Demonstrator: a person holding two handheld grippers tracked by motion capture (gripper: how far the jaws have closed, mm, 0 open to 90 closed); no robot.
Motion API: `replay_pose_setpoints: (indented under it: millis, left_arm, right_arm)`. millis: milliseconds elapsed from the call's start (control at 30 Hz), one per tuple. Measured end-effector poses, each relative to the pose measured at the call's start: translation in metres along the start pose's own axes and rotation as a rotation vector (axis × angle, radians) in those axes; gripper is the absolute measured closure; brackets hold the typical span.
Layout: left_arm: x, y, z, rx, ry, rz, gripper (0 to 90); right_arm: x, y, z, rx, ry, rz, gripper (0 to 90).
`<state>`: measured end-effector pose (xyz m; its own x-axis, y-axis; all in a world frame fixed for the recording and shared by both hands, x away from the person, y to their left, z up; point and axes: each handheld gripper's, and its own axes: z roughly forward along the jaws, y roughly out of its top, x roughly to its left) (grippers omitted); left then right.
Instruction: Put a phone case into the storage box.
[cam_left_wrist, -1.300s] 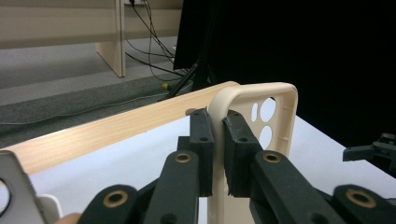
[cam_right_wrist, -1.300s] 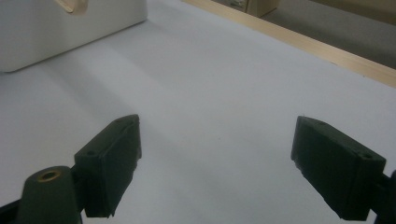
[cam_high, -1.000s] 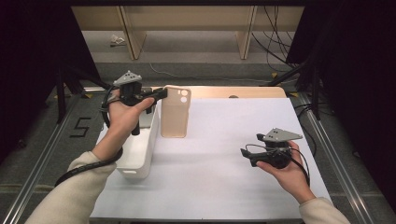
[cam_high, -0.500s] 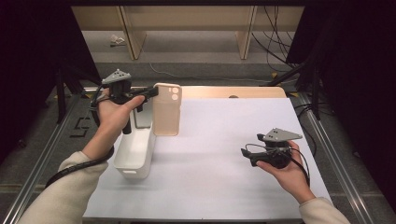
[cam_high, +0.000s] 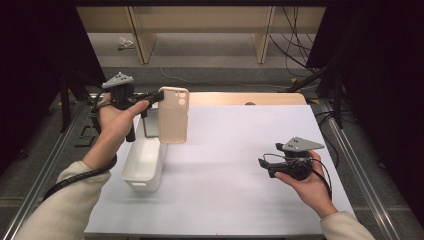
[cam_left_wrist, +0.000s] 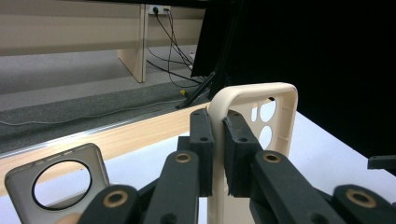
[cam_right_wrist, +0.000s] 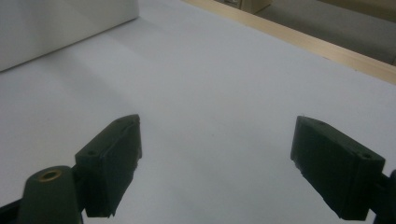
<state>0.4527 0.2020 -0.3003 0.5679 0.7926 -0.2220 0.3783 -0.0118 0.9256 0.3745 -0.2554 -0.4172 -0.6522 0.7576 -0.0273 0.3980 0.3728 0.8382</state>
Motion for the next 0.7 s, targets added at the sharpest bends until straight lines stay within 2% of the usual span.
replay_pose_setpoints:
  millis: [700]
  left_arm:
    - [0.0082, 0.0009, -0.0044, -0.006, 0.011, -0.01, 83.0]
  right_arm:
    - [-0.0005, -0.0005, 0.0001, 0.002, -0.002, 0.006, 17.5]
